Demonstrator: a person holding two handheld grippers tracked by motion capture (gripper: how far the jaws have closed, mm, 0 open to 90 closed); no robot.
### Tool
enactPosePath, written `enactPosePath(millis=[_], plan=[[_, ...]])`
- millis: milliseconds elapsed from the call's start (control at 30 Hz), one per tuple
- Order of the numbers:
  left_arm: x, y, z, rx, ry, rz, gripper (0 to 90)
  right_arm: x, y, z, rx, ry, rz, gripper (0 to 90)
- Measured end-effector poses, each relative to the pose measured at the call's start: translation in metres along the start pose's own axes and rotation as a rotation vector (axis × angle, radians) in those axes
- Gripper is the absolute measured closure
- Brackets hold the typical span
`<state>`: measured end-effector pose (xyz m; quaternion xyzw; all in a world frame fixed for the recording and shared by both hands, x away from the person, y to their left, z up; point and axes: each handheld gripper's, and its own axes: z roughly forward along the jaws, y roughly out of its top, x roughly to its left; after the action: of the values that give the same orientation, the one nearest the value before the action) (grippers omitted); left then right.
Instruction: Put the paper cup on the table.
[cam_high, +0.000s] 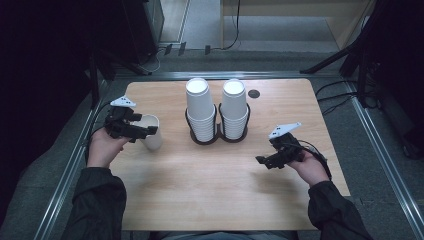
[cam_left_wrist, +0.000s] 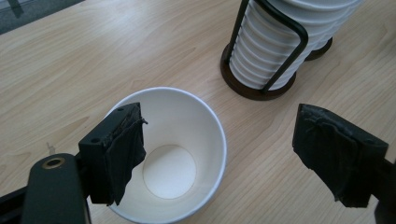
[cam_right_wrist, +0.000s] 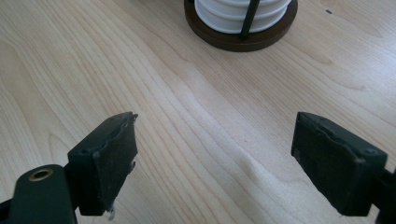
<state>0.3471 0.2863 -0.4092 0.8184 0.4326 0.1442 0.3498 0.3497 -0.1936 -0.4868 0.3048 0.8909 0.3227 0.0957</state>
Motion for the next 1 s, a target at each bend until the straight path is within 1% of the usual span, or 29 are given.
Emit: enactPosePath(millis=[67,200,267,367,467,600,767,933,1000], plan=[[-0.001,0.0,-0.001,-0.008,-0.017,-0.002,16.8,0.0,0.001,0.001,-0.003,0.004,-0.008,14.7],[-0.004,0.0,-0.002,-0.002,0.009,0.002,16.8,0.0,0.003,0.002,-0.006,0.003,-0.01,14.7],[-0.006,0.0,0.0,0.004,0.021,0.0,16.8,-0.001,0.003,0.001,-0.004,0.007,-0.003,14.7],[-0.009,0.001,0.002,-0.002,0.008,0.011,16.8,-0.002,0.003,0.001,-0.006,0.002,-0.003,14.7],[-0.014,0.001,0.007,-0.006,-0.006,0.022,16.8,-0.002,0.002,0.0,-0.008,0.002,-0.002,14.7],[-0.02,0.003,0.013,0.003,-0.01,0.044,16.8,-0.002,0.002,0.0,-0.011,0.001,-0.002,14.7],[-0.029,0.004,0.023,0.029,-0.013,0.046,16.9,-0.001,0.001,0.0,-0.007,0.002,-0.006,14.7],[-0.041,0.005,0.034,0.017,-0.017,0.078,16.8,-0.001,0.001,-0.001,-0.005,0.0,-0.001,14.7],[-0.046,0.006,0.038,0.005,-0.022,0.084,16.8,-0.001,0.001,-0.001,-0.005,0.002,-0.003,14.7]])
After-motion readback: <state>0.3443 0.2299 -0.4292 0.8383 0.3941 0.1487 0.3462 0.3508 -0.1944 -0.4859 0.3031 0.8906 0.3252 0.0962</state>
